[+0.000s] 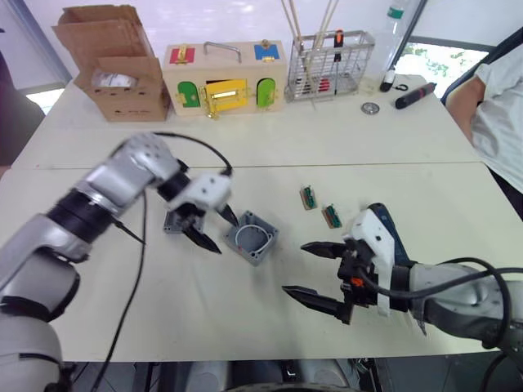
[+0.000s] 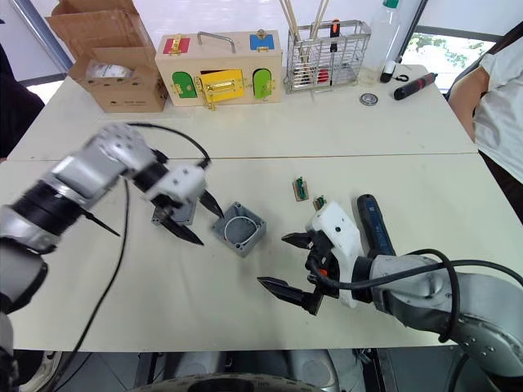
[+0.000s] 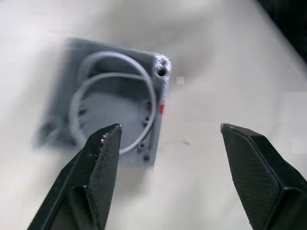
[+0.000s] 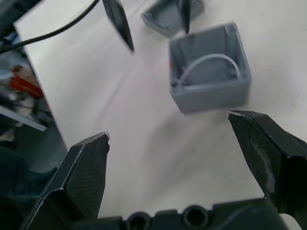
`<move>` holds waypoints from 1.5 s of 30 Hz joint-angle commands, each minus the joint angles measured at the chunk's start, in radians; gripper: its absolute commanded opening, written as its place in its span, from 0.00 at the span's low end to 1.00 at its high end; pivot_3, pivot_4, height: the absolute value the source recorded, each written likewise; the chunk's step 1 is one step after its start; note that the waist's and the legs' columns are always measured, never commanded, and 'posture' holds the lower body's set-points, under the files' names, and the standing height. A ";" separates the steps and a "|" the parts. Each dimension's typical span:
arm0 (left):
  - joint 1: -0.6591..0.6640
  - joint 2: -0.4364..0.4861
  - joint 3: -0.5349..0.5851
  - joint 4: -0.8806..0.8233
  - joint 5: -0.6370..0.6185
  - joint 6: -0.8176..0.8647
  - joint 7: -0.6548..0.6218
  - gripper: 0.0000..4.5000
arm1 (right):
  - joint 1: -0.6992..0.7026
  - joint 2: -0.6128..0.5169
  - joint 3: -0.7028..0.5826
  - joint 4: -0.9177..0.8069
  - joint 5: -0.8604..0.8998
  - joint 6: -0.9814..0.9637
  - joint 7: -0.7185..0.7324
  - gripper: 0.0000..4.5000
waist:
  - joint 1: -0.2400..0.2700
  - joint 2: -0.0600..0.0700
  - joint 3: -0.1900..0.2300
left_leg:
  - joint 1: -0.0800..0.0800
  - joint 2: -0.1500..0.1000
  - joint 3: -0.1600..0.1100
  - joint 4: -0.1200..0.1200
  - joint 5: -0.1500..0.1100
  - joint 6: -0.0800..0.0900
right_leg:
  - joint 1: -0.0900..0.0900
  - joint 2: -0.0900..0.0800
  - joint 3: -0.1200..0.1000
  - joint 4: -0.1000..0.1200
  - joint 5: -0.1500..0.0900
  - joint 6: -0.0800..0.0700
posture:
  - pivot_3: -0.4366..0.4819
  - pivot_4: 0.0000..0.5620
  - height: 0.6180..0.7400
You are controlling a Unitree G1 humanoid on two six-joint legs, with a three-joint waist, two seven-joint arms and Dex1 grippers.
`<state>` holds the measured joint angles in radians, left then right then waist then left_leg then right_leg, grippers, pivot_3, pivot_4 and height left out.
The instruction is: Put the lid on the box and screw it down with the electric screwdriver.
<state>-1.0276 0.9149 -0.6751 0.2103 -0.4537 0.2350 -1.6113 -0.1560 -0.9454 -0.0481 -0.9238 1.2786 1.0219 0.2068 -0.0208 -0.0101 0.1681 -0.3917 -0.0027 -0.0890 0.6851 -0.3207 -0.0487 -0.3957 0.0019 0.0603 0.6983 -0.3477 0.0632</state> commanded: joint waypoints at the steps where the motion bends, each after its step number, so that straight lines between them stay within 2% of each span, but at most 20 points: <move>1: -0.011 0.062 0.201 -0.010 -0.108 0.279 0.039 0.74 | -0.091 -0.014 -0.006 0.044 0.032 -0.022 0.080 1.00 | 0.000 0.000 0.000 | 0.000 0.000 0.000 0.000 0.000 0.000 | 0.000 0.000 0.000 0.000 0.000 0.000 | 0.48 0.27 1.00; 4: 0.015 0.088 0.320 -0.009 -0.108 0.490 0.193 0.74 | -0.173 -0.021 0.019 0.090 0.006 -0.018 0.156 1.00 | -0.001 0.000 0.000 | 0.000 0.000 0.000 0.000 0.000 0.000 | 0.000 0.000 -0.001 0.000 0.000 0.000 | 0.48 0.27 1.00; 5: 0.023 0.091 0.346 -0.004 -0.067 0.561 0.292 0.74 | -0.204 -0.025 0.032 0.106 -0.012 -0.018 0.190 1.00 | -0.001 0.000 0.000 | 0.000 0.000 0.000 0.000 0.000 0.000 | 0.000 0.000 -0.001 0.000 0.000 0.000 | 0.48 0.27 1.00; 7: 0.003 0.107 0.327 0.023 0.015 0.820 0.437 0.74 | -0.262 -0.033 0.062 0.127 -0.054 -0.019 0.260 1.00 | 0.001 0.000 0.000 | 0.000 0.000 -0.001 0.000 0.000 0.000 | 0.000 0.000 -0.001 0.000 0.000 0.000 | 0.48 0.27 1.00; 9: -0.014 0.085 0.340 0.057 0.064 1.051 0.574 0.74 | -0.307 -0.040 0.093 0.128 -0.097 -0.021 0.316 1.00 | 0.000 0.000 0.000 | 0.000 -0.001 -0.001 0.001 0.000 0.000 | 0.000 0.000 -0.001 0.000 0.000 0.000 | 0.48 0.27 1.00; 14: 0.057 0.044 0.424 0.011 0.095 1.357 0.765 0.74 | -0.391 -0.014 0.180 0.134 -0.243 -0.036 0.355 1.00 | 0.000 0.000 0.000 | -0.001 0.000 -0.001 0.000 0.000 0.000 | -0.003 -0.001 -0.002 0.001 0.000 0.000 | 0.48 0.27 1.00; 21: 0.098 -0.044 0.485 0.068 0.059 1.379 0.925 0.74 | -0.403 0.049 0.249 0.141 -0.388 -0.038 0.343 1.00 | 0.009 -0.001 0.000 | -0.003 -0.001 -0.001 0.001 0.001 -0.003 | -0.005 -0.003 -0.002 0.002 0.000 0.000 | 0.48 0.27 1.00; 30: 0.034 -0.143 0.508 0.218 0.070 1.379 1.058 0.74 | -0.374 0.127 0.225 0.114 -0.401 0.015 0.273 1.00 | 0.010 -0.001 -0.001 | -0.004 -0.002 -0.001 0.000 0.003 -0.006 | -0.006 -0.005 -0.002 0.003 0.000 0.000 | 0.48 0.27 1.00; 35: 0.000 -0.184 0.492 0.260 0.064 1.379 1.085 0.74 | -0.346 0.167 0.210 0.085 -0.393 0.048 0.217 1.00 | 0.010 -0.001 -0.001 | -0.004 -0.003 -0.001 0.000 0.004 -0.007 | -0.006 -0.006 -0.003 0.003 0.000 0.000 | 0.48 0.27 1.00; 45: 0.059 -0.209 0.441 0.256 0.063 1.379 1.145 0.74 | -0.290 0.212 0.179 0.037 -0.387 0.082 0.135 1.00 | 0.007 0.000 -0.004 | -0.004 -0.005 0.000 0.000 0.005 -0.010 | -0.006 -0.008 -0.004 0.004 0.000 0.000 | 0.48 0.27 1.00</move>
<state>-1.0088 0.7165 -0.2032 0.4478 -0.4007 1.6038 -0.4833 -0.4464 -0.7392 0.1673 -0.8460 0.8808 1.1072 0.3548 -0.0142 -0.0098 0.1641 -0.3955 -0.0076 -0.0893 0.6849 -0.3154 -0.0582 -0.4018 -0.0065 0.0562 0.7021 -0.3479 0.0637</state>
